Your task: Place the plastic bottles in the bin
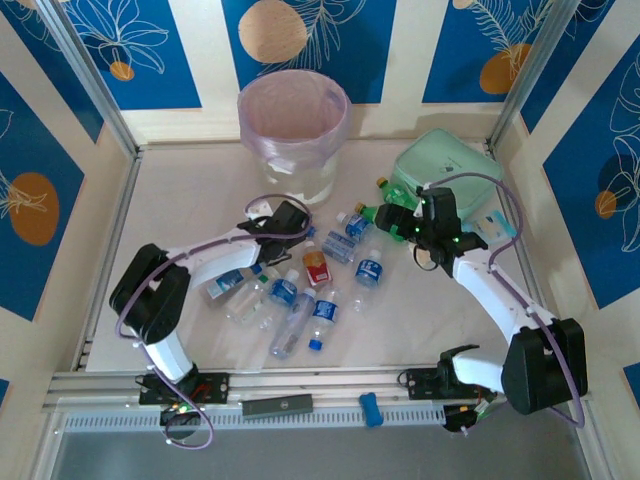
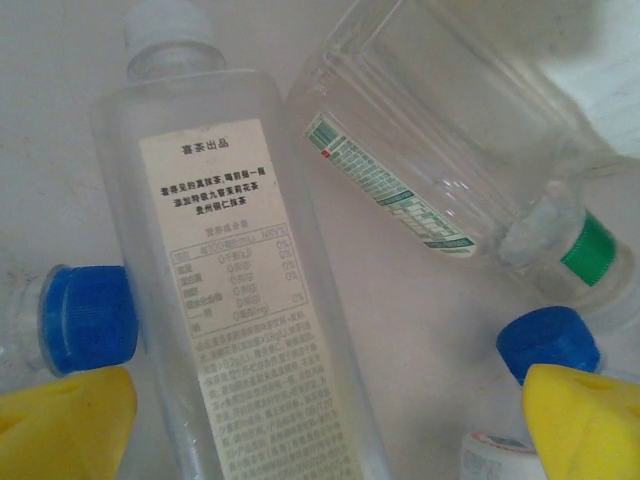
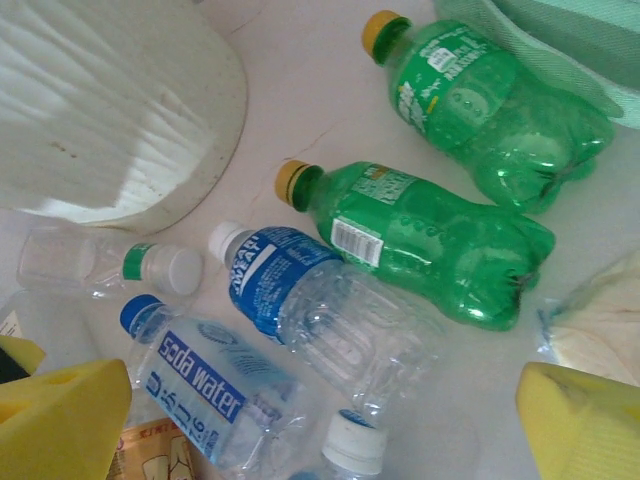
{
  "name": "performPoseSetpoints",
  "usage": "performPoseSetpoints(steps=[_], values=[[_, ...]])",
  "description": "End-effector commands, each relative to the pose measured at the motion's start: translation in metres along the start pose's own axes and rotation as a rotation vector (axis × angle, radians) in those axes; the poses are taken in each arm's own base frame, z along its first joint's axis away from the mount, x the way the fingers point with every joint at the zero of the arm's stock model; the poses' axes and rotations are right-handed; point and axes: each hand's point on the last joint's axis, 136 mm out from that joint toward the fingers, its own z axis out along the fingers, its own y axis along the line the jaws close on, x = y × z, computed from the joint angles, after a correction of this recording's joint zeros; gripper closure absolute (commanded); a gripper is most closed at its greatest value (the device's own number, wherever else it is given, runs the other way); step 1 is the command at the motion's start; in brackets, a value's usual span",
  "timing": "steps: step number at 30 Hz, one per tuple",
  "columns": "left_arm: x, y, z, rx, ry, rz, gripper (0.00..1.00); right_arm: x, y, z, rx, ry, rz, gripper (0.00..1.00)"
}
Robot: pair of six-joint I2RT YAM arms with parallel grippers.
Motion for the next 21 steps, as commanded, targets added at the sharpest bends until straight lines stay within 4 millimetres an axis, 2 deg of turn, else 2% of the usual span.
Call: performPoseSetpoints(steps=[1, 11, 21], values=[[0.002, 0.006, 0.002, -0.067, -0.003, -0.01, 0.03, -0.007, 0.004, -0.005, -0.06, -0.024, 0.013, 0.01], [0.007, 0.012, 0.018, -0.128, -0.01, 0.027, 0.13, -0.007, -0.001, 0.001, -0.063, -0.011, 0.03, 0.01], [0.016, 0.017, 0.03, -0.143, -0.003, 0.023, 0.21, -0.009, -0.003, -0.004, -0.054, -0.017, 0.026, 0.01]])
